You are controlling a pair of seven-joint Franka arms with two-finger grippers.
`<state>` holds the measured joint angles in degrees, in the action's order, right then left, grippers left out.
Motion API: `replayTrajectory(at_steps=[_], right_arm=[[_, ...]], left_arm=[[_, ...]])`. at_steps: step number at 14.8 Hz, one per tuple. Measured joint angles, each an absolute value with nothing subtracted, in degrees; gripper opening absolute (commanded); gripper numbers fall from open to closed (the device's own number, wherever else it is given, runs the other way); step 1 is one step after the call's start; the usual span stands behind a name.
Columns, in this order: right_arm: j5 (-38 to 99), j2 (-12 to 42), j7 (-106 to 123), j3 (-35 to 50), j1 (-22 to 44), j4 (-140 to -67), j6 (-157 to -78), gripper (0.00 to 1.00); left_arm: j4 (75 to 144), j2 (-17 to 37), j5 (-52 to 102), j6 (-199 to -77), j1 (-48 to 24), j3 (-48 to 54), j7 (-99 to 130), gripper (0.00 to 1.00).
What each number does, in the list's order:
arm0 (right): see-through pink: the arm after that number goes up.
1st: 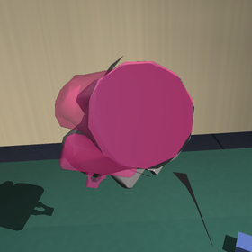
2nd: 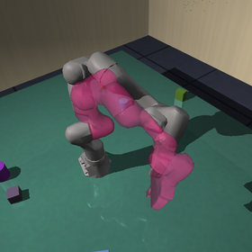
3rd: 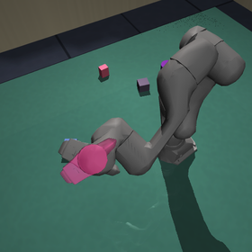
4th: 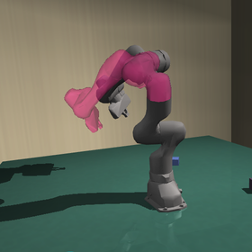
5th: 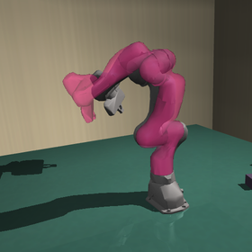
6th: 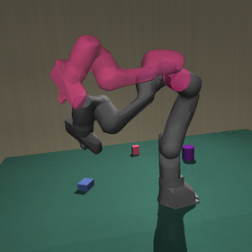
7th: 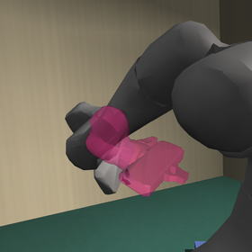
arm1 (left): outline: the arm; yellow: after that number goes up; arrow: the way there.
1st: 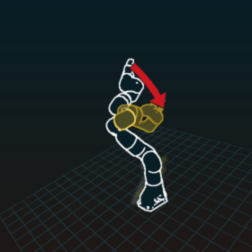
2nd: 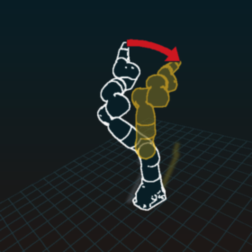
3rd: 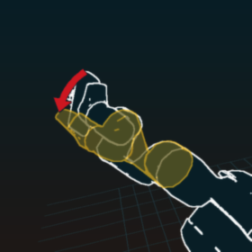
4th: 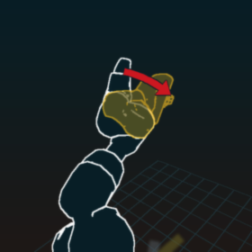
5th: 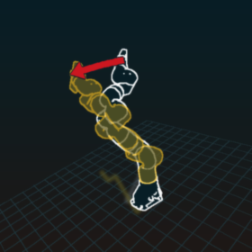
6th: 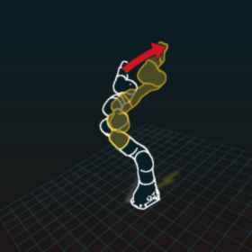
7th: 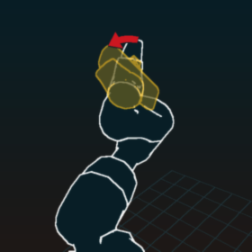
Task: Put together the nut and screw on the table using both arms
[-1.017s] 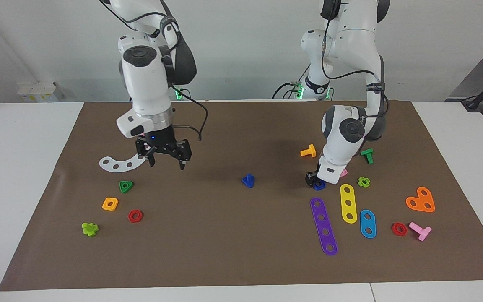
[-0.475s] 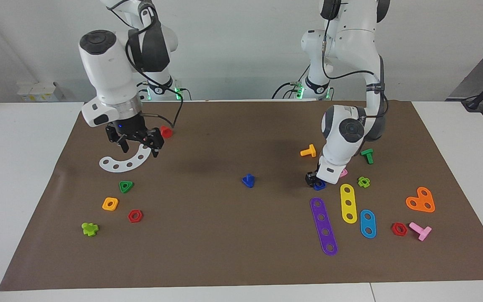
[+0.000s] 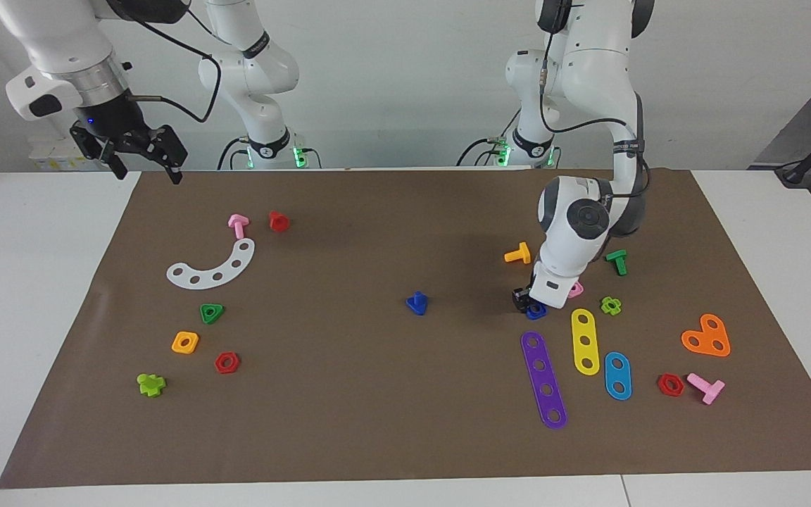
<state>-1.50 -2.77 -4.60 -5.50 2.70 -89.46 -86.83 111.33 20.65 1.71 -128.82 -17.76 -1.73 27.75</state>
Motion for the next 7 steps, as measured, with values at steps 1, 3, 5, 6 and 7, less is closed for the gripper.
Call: replayTrajectory(at_steps=[1,3,5,6,7], right_arm=[[-1.5,-2.7,-4.5,-5.4,2.7,-89.5,-86.7,1.0],[-1.6,-2.5,-4.5,-5.1,2.8,-89.5,-86.4,1.0],[-1.7,-2.4,-4.4,-5.0,2.8,-89.5,-86.2,1.0],[-1.7,-2.4,-4.4,-5.0,2.8,-89.5,-86.0,1.0],[-1.7,-2.4,-4.4,-4.9,2.9,-89.5,-85.9,1.0]], left_arm=[[111.3,20.6,1.7,-128.8,-17.8,-1.7,27.8,0.5],[111.3,20.6,1.8,-128.8,-17.8,-1.7,27.8,0.42],[111.3,20.5,1.8,-128.8,-17.9,-1.7,27.8,0.35],[111.3,20.5,1.8,-128.8,-17.9,-1.7,27.8,0.3],[111.3,20.5,1.8,-128.8,-17.9,-1.7,27.8,0.28]])
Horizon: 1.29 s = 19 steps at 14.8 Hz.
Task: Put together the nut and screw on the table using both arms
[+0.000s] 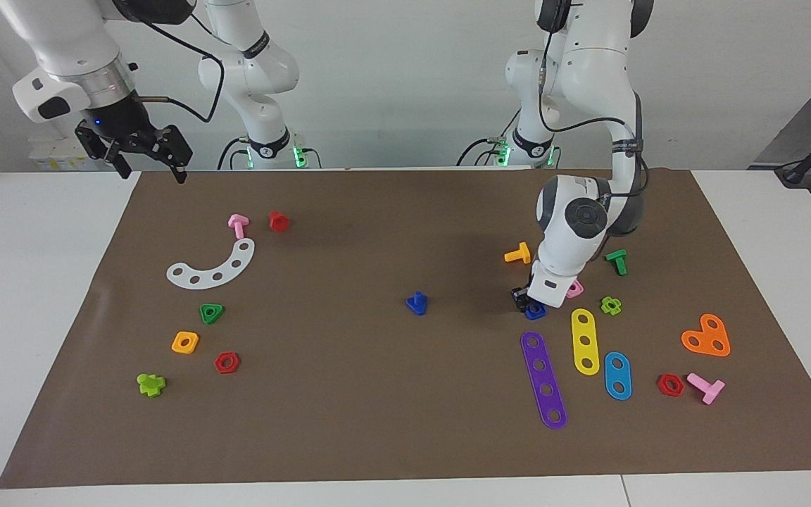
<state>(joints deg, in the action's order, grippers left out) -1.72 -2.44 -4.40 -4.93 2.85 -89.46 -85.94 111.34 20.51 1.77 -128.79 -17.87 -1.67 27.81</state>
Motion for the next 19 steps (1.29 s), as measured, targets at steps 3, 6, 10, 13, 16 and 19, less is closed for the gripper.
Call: replayTrajectory(at_steps=[3,6,10,13,16,19], right_arm=[[-1.7,-2.4,-4.4,-4.6,2.9,-89.5,-85.4,1.0],[-1.7,-2.4,-4.4,-4.0,3.6,-89.6,-85.4,1.0],[-1.7,-2.5,-4.4,-3.8,4.3,-89.9,-85.4,1.0],[-1.7,-2.5,-4.4,-3.8,4.2,-90.0,-85.4,1.0],[-1.7,-2.5,-4.4,-3.8,4.2,-90.0,-85.3,1.0],[-1.7,-2.5,-4.4,-3.8,4.3,-90.0,-85.3,1.0]], left_arm=[[111.3,20.5,1.8,-128.8,-17.9,-1.7,27.8,0.23],[111.0,20.5,1.8,-128.9,-17.9,-1.7,27.8,0.21],[106.1,20.8,1.8,-128.2,-19.4,-1.6,27.7,0.22],[99.9,22.1,2.0,-124.5,-23.0,-1.2,27.7,0.23],[93.8,24.7,4.6,-121.1,-27.2,-0.5,27.8,0.23],[91.1,26.7,6.0,-120.4,-32.0,-0.4,28.3,0.24]])
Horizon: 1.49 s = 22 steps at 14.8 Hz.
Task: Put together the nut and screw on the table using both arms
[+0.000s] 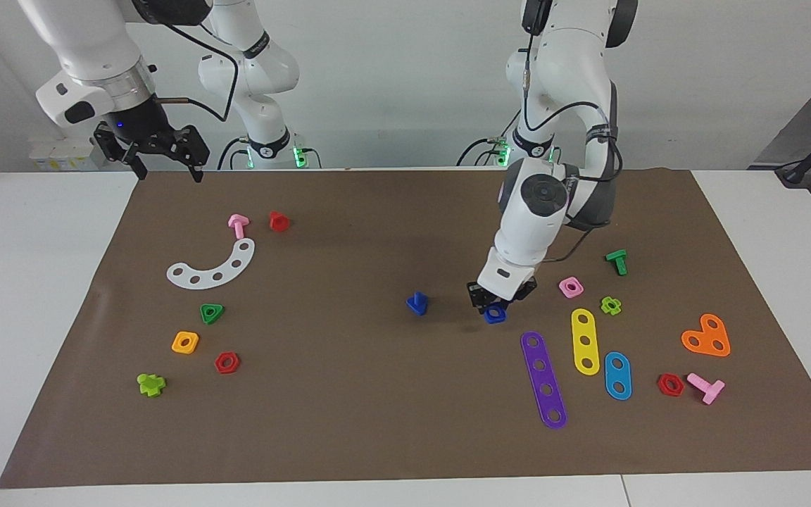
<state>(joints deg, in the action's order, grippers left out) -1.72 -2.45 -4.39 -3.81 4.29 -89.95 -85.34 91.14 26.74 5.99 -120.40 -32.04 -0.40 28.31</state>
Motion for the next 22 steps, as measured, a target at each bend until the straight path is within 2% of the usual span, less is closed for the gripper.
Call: replayTrajectory(at_steps=[5,22], right_arm=[[-1.7,-2.5,-4.4,-3.8,4.3,-90.0,-85.3,1.0],[0.8,-2.5,-4.4,-4.0,4.1,-90.1,-87.0,1.0]], left_arm=[[88.9,27.9,6.8,-119.1,-36.5,-0.4,28.6,0.23],[89.2,29.0,6.8,-118.4,-37.3,-0.4,28.6,0.22]])
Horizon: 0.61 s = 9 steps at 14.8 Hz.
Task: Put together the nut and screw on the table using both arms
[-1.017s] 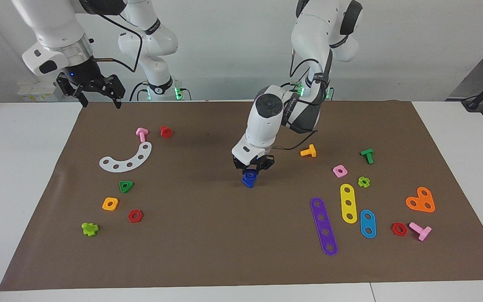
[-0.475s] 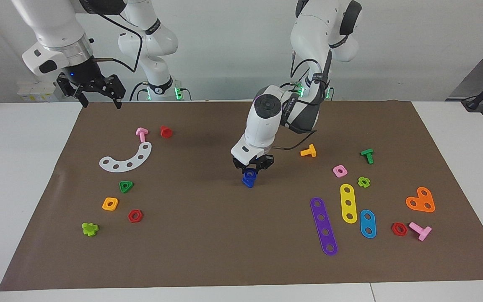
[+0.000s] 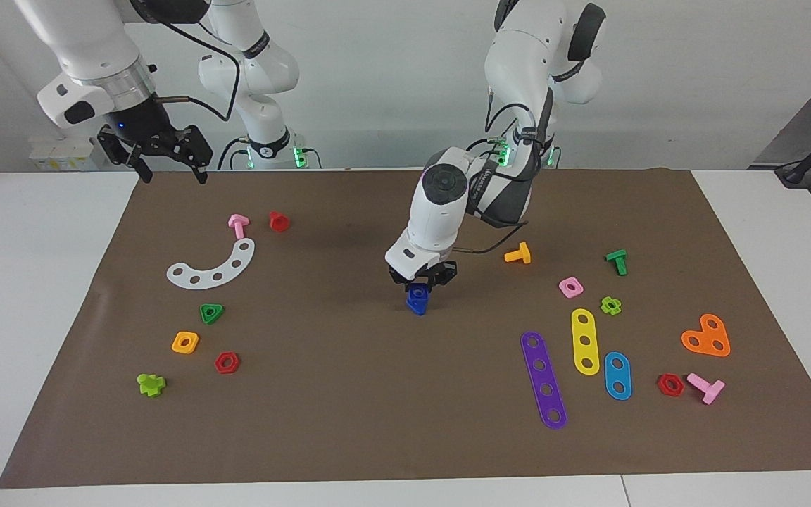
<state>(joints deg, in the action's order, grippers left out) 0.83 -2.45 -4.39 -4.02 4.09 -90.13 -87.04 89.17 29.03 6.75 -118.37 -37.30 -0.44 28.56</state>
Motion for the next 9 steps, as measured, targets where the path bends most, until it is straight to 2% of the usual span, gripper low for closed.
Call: replayTrajectory(at_steps=[9], right_arm=[[0.8,-2.5,-4.4,-4.0,4.1,-90.2,-87.7,1.0]], left_arm=[[89.8,29.2,6.5,-118.4,-37.8,-0.5,28.5,0.22]])
